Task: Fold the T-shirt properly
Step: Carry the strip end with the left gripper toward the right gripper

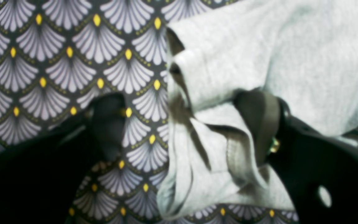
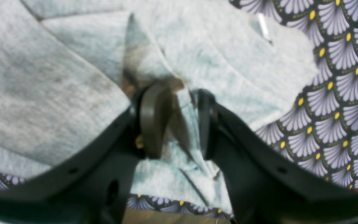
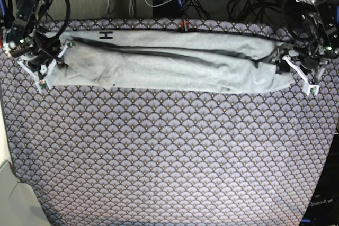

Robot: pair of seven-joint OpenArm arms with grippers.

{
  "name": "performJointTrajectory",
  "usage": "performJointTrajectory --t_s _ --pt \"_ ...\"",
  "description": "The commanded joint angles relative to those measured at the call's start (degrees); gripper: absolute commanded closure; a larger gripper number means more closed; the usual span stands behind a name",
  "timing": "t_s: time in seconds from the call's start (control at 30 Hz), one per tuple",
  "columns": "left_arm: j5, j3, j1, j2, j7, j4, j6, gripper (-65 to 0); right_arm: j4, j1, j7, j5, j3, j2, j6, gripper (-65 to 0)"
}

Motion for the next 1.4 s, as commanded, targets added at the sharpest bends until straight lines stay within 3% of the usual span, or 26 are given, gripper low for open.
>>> performJointTrajectory --t_s 0.0,0.1,0.33,0.4,0.73,1.13,1.27,1.37 --pt "0.45 0.51 0.46 0.40 2.87 -0.37 -1.54 -54.1 0.82 0.59 0.70 0.44 0.22 0.79 -0.03 -20.3" --pt "0.45 0.51 0.46 0.40 2.87 -0.37 -1.62 -46.6 0.82 0.67 0.70 0.44 0.22 0.79 -0.03 -20.3" --pt "0.72 0.51 0.37 0.49 3.05 -0.37 -1.45 -6.8 0.82 0.67 0.79 0.44 0.22 0.79 -0.03 -20.3" --pt "0.72 0.51 0.46 0.49 3.14 -0.37 -1.45 0.0 0.82 0.67 0.79 0.44 0.22 0.79 -0.03 -20.3" --pt "0.45 0.43 0.90 1.10 4.37 7.10 -1.01 -0.3 0.82 0.67 0.79 0.44 0.22 0.79 -0.03 -20.3" --pt "0.98 -2.48 -2.18 11.21 22.21 30.57 -0.92 -0.4 0.82 0.67 0.53 0.44 -0.83 0.70 -0.03 -20.3" --pt "1.07 -2.30 -2.27 15.34 23.88 33.74 -0.83 -0.3 0.82 0.67 0.53 0.44 -0.83 0.70 -0.03 -20.3" --pt "1.07 -2.21 -2.18 19.04 23.88 33.83 2.42 -0.3 0.82 0.67 0.44 0.44 -0.83 0.70 -0.03 -20.3"
